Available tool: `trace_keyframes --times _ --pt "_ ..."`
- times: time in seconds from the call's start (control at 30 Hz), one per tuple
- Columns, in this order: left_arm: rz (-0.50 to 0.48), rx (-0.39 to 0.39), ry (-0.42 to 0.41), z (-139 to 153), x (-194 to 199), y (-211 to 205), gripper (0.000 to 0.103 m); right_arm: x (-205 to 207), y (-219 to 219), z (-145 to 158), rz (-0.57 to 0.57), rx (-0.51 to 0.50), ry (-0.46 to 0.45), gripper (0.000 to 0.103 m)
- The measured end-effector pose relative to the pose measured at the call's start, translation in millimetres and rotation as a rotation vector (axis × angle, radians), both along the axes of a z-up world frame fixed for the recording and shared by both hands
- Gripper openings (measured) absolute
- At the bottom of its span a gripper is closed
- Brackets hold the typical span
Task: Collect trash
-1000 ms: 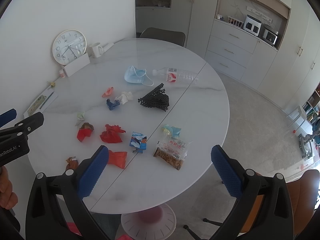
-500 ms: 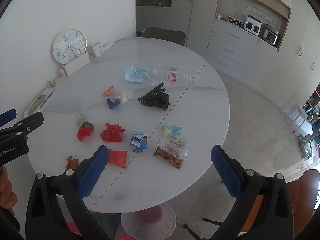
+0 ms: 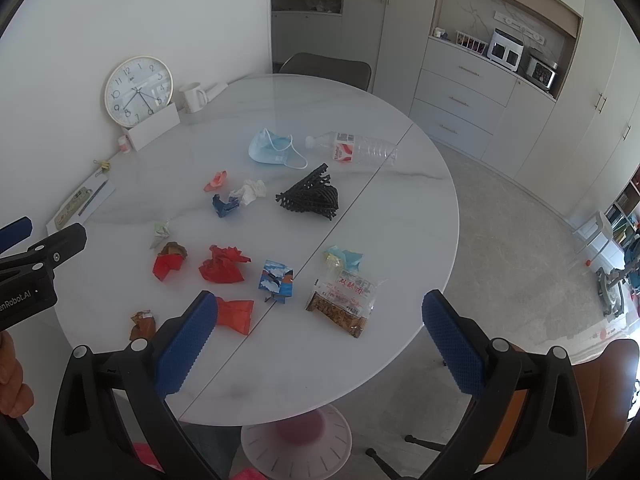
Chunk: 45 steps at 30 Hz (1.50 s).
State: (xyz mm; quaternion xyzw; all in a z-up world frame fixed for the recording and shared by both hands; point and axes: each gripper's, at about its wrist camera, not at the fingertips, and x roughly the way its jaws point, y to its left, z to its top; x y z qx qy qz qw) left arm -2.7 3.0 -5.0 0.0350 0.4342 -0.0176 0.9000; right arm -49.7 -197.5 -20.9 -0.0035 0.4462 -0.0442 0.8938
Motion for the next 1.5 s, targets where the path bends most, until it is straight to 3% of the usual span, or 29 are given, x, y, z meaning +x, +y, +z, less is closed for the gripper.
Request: trace_keyframes --times 1.1,1.5 --pt "0.015 0.006 0.019 -3.5 1.5 2.4 0.097 2.8 -3.6 -2.0 0.003 0.024 0.012 0.101" --pt "-0.050 -0.005 -0.006 -16.4 2.0 12.6 0.097 2.9 -3.0 -10.7 0.019 0.050 0.012 0.101"
